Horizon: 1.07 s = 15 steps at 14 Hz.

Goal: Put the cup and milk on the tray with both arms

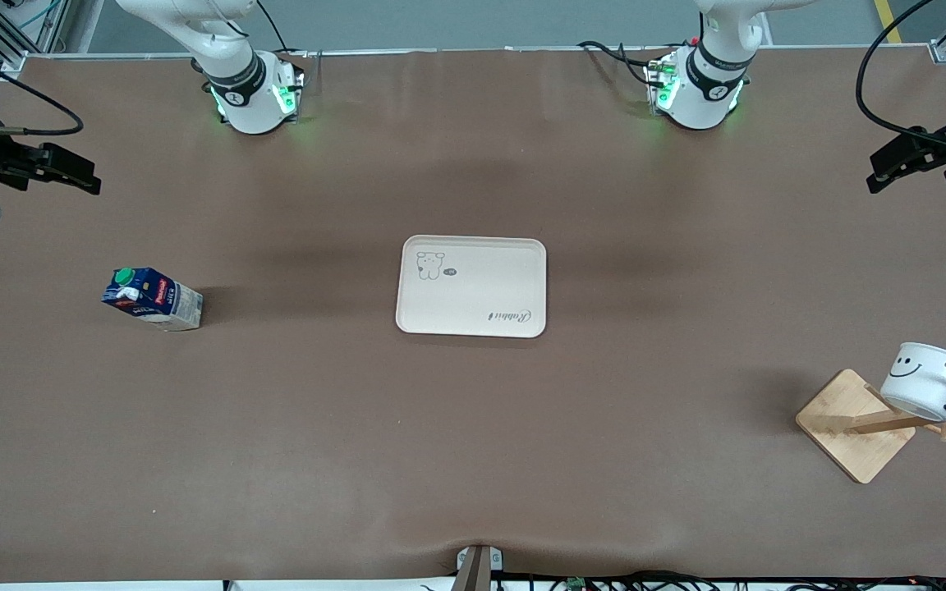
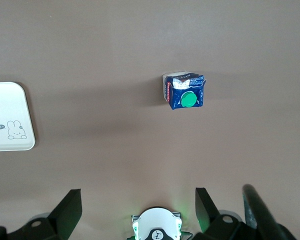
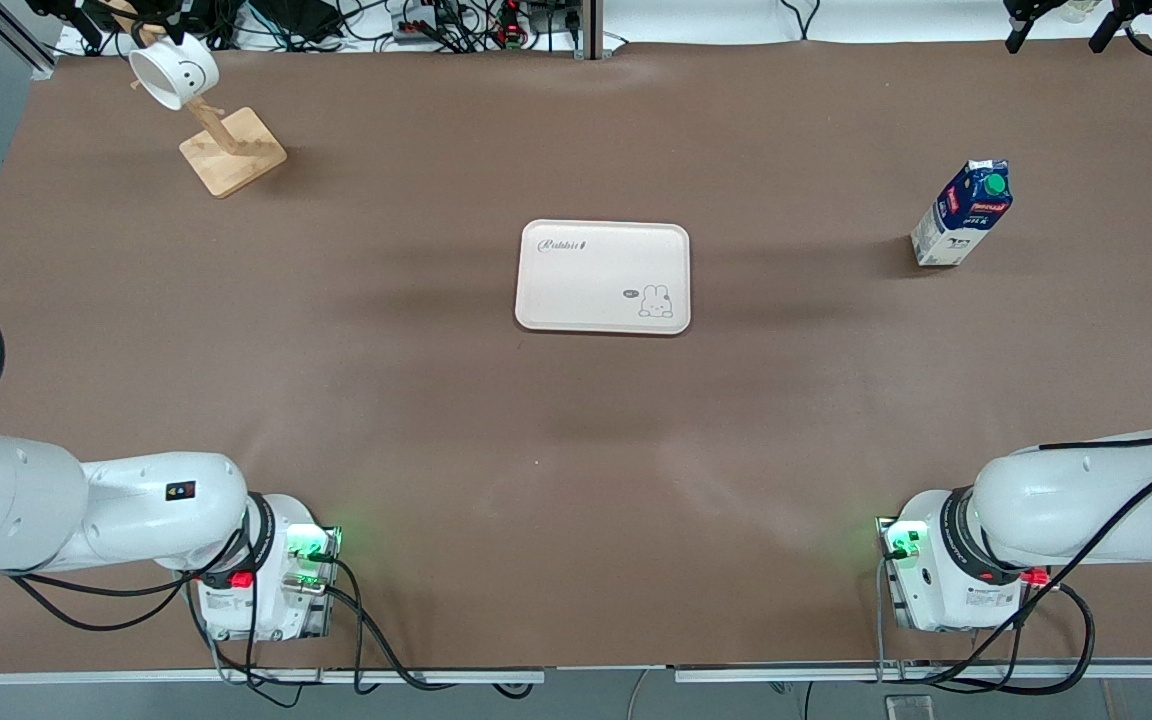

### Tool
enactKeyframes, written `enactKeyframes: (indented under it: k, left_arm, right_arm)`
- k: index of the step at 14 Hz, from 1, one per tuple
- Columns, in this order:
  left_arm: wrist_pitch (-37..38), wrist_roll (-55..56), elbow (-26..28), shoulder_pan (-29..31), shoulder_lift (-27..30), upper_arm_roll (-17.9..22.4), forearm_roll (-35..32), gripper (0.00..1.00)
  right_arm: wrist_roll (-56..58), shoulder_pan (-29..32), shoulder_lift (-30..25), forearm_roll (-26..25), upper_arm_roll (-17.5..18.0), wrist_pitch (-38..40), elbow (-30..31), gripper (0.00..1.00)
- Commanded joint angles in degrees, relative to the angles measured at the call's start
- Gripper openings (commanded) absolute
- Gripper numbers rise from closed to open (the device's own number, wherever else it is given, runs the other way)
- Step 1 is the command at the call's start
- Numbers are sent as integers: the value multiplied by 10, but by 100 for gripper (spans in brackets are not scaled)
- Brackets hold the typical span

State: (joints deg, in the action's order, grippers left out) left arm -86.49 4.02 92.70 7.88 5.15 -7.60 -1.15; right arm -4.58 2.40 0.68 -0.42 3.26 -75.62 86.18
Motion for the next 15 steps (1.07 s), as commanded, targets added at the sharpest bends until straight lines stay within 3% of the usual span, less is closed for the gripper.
enactKeyframes:
  k: [1, 7, 12, 15]
  left_arm:
    - [-23, 6, -10, 11, -16, -3, -12, 100]
    - [-115, 13, 4, 41, -47, -3, -5, 100]
    - [-283, 15, 93, 80, -50, -4, -3, 100]
    - [-363, 15, 132, 99, -61, -4, 45, 100]
  right_arm:
    - [-3, -2, 13, 0, 4, 6, -9, 100]
    - [-5, -1, 14, -1, 3, 7, -8, 100]
    - [-7, -2, 15, -1, 3, 7, -9, 100]
    - [-3, 3, 14, -1, 2, 7, -10, 100]
